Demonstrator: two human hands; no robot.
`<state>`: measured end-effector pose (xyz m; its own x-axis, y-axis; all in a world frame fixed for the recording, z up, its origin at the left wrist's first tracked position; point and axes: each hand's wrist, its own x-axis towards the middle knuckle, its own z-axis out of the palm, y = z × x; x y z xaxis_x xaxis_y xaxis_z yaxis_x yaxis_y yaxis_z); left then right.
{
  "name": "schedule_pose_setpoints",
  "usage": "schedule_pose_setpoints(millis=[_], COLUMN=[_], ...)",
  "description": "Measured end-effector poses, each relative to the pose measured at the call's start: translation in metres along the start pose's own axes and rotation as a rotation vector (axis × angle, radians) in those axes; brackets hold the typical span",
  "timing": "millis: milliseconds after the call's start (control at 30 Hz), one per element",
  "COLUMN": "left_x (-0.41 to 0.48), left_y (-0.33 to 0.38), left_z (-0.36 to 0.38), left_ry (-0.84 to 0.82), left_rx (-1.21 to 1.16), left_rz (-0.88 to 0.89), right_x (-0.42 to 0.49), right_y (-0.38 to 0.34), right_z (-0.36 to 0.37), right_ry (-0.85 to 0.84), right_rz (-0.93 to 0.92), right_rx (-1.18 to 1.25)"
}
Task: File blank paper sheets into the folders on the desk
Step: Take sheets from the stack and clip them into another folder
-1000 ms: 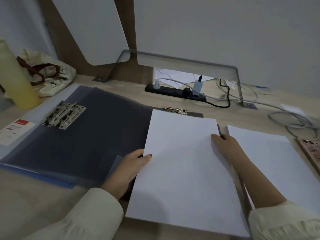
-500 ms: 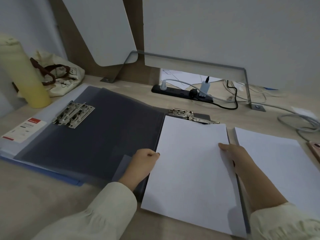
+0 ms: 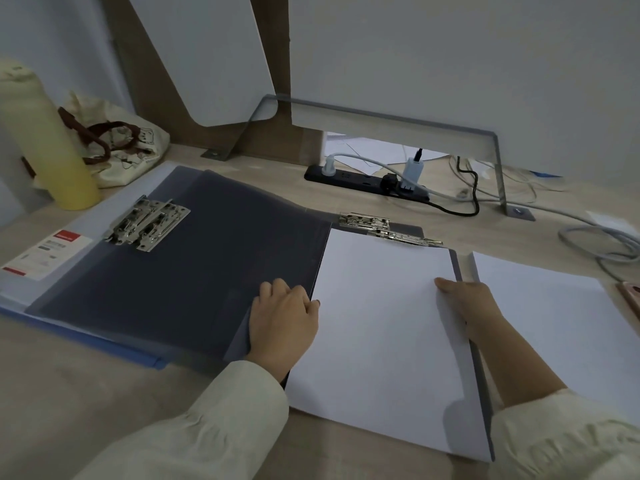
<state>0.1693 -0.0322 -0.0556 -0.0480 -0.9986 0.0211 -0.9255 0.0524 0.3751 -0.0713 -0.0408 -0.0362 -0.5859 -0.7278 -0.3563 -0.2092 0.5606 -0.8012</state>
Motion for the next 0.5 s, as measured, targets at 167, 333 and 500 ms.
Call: schedule_pose_setpoints(millis=[167, 333, 500], left_x=[0.003, 0.003, 0.004], left_y=[-0.003, -0.006, -0.007], left_z=[0.006, 0.01, 0.01], left_ry=[0.019, 0.035, 0.042], left_rx=[0.078, 0.118, 0.092], left_rz=[0.031, 0.069, 0.083], right_x=[0.009, 0.018, 0.011], right_y=[-0.008, -0.009, -0.012], right_z=[0.005, 0.008, 0.008], right_ry=[0.021, 0.044, 0.053], right_rz=[-0.153, -0.14, -0.186], right_rx=[-0.341, -0.495, -0.604])
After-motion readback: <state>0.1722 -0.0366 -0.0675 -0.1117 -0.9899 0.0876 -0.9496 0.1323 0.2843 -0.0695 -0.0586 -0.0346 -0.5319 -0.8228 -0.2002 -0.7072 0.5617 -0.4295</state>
